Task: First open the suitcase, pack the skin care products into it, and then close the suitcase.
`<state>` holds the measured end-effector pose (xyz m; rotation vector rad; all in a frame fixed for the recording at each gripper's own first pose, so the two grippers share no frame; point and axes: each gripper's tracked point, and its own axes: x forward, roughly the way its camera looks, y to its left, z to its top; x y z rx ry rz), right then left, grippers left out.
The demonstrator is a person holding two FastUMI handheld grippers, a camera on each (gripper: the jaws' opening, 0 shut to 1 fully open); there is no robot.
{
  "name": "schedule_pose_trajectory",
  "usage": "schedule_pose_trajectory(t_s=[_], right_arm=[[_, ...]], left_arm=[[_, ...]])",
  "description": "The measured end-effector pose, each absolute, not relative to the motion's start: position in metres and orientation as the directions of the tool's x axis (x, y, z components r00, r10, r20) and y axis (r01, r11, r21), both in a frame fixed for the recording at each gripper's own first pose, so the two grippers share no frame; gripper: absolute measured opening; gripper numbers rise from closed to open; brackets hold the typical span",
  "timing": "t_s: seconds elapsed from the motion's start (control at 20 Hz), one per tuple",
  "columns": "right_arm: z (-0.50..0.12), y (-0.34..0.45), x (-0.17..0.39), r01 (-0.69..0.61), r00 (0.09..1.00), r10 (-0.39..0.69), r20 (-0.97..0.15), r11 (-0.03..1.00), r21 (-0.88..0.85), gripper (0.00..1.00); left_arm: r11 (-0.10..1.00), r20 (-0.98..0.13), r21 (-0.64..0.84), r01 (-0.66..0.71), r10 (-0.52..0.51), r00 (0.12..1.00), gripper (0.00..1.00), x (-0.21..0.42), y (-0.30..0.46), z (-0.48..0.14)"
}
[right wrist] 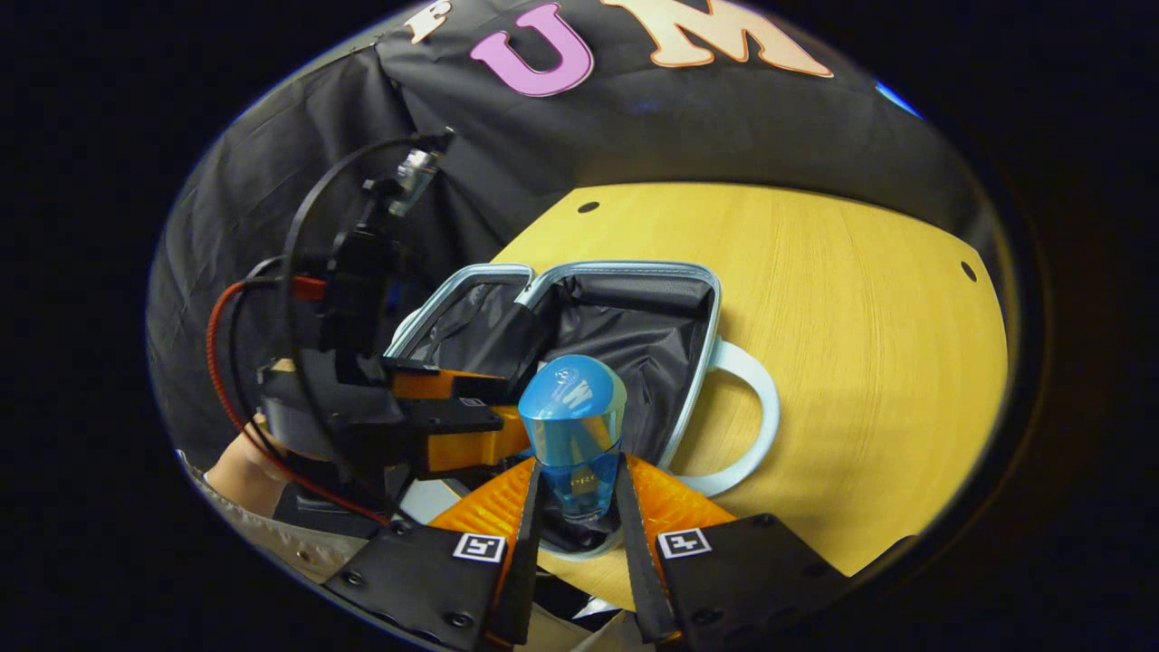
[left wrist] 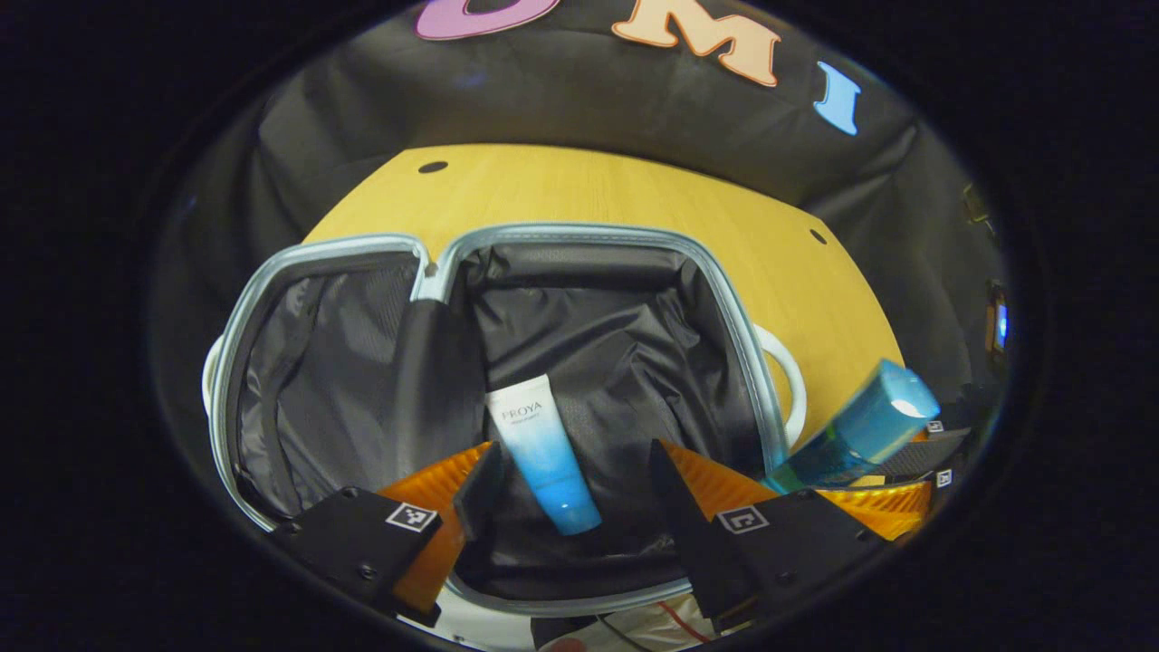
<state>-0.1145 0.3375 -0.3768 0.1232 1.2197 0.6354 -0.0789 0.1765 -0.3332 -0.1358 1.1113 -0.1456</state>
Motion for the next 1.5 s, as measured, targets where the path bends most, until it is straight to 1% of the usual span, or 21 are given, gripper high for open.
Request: schedule_pose_trajectory(t_s=[0.05,0.15,0.2,0.3,0.35,0.4,0.5,0.65,0.7,0.8,0.85,1.05,1.25,1.4,1.45,1.5], right_arm=[[-0.385,0.342,-0.116,-0.377,0.191,0.501,-0.844,0.831,0.408,0.47],[-0.402,0.346,-0.118,-0.361,0.178,0.459,-0.871,0.853,0.376,0.46],[-0.408,0.348,-0.121,-0.352,0.173,0.439,-0.881,0.864,0.361,0.44],[-0.417,0.348,-0.126,-0.334,0.156,0.403,-0.902,0.881,0.336,0.44],[-0.420,0.355,-0.120,-0.324,0.185,0.402,-0.897,0.887,0.330,0.45],[-0.420,0.359,-0.119,-0.321,0.192,0.402,-0.895,0.888,0.330,0.45],[-0.415,0.373,-0.102,-0.321,0.261,0.411,-0.874,0.890,0.323,0.60],[-0.405,0.384,-0.081,-0.358,0.351,0.406,-0.844,0.891,0.280,0.96],[-0.400,0.387,-0.076,-0.365,0.376,0.404,-0.834,0.892,0.268,0.93],[-0.390,0.395,-0.070,-0.368,0.409,0.410,-0.815,0.892,0.264,0.93],[-0.386,0.399,-0.067,-0.366,0.423,0.416,-0.805,0.891,0.268,0.98],[-0.373,0.405,-0.061,-0.360,0.469,0.420,-0.777,0.894,0.266,0.98],[-0.370,0.399,-0.062,-0.361,0.484,0.399,-0.778,0.902,0.238,0.98],[-0.367,0.390,-0.059,-0.347,0.505,0.381,-0.775,0.911,0.222,0.98],[-0.365,0.386,-0.058,-0.344,0.513,0.374,-0.773,0.914,0.215,0.98],[-0.364,0.383,-0.057,-0.340,0.519,0.368,-0.771,0.917,0.209,0.98]], left_arm=[[0.980,-0.870,-0.192,0.049,-0.193,0.454,0.96,-0.075,0.180,-0.327],[0.976,-0.841,-0.211,0.045,-0.205,0.501,0.96,-0.068,0.192,-0.313],[0.977,-0.831,-0.211,0.042,-0.202,0.519,0.96,-0.065,0.201,-0.307],[0.979,-0.819,-0.201,0.034,-0.187,0.543,0.96,-0.064,0.223,-0.295],[0.981,-0.816,-0.191,0.024,-0.172,0.552,0.96,-0.064,0.237,-0.293],[0.983,-0.813,-0.182,0.008,-0.155,0.561,0.96,-0.063,0.254,-0.290],[0.985,-0.809,-0.168,-0.040,-0.115,0.576,0.96,-0.065,0.290,-0.284],[0.982,-0.811,-0.130,-0.141,-0.024,0.585,0.96,-0.066,0.353,-0.287],[0.977,-0.808,-0.123,-0.175,0.004,0.589,0.96,-0.067,0.372,-0.286],[0.963,-0.805,-0.124,-0.241,0.045,0.592,0.96,-0.068,0.403,-0.284],[0.956,-0.803,-0.122,-0.267,0.063,0.592,0.96,-0.069,0.418,-0.284],[0.943,-0.798,-0.054,-0.329,0.157,0.582,0.96,-0.075,0.478,-0.286],[0.921,-0.794,-0.033,-0.388,0.211,0.570,0.96,-0.073,0.519,-0.293],[0.910,-0.806,-0.004,-0.414,0.242,0.540,0.96,-0.071,0.543,-0.309],[0.907,-0.812,0.004,-0.421,0.249,0.529,0.98,-0.071,0.549,-0.316],[0.903,-0.819,0.009,-0.430,0.253,0.515,0.96,-0.071,0.555,-0.324]])
